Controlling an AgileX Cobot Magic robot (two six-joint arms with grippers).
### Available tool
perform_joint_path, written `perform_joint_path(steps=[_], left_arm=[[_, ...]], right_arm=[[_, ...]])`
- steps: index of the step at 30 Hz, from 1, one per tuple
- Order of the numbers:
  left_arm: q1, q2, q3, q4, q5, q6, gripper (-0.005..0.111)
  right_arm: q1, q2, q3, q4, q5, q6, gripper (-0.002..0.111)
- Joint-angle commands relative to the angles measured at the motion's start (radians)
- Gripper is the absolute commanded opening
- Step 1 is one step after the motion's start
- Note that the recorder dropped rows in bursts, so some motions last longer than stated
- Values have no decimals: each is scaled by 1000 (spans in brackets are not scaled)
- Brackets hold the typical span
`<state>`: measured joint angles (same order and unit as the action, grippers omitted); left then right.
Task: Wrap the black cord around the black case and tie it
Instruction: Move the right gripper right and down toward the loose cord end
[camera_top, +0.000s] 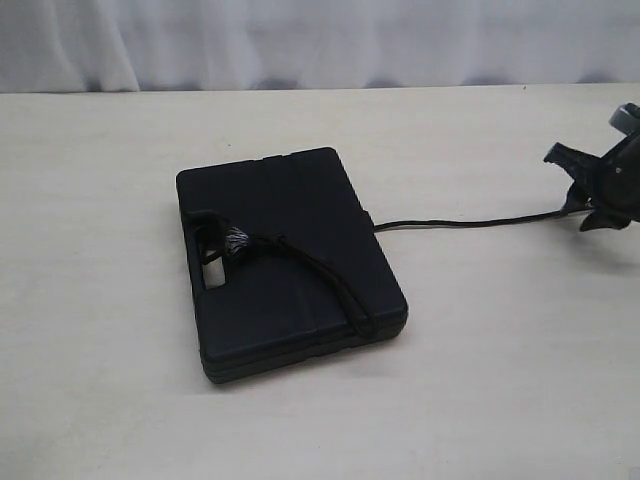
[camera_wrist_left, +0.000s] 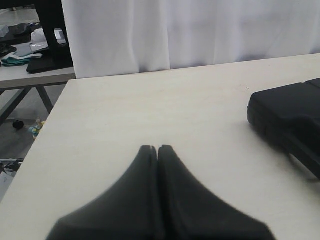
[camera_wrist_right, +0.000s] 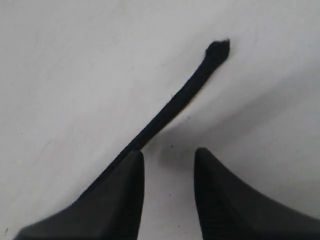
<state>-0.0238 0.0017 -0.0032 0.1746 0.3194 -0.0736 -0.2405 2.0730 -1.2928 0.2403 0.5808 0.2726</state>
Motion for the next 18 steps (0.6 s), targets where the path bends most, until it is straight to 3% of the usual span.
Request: perform_joint_path(steps=[1, 4, 10, 18], left_arm=[[-5, -2, 3, 0, -4, -9, 0], [-5, -2, 3, 0, -4, -9, 0], [-5, -2, 3, 0, 0, -9, 0], [-5, -2, 3, 0, 0, -9, 0]], right_arm=[[-2, 30, 3, 74, -69, 2, 32], [-2, 60, 3, 129, -118, -11, 32], [82, 111, -8, 449, -158, -375, 32], [282, 194, -164, 401, -31, -508, 32]])
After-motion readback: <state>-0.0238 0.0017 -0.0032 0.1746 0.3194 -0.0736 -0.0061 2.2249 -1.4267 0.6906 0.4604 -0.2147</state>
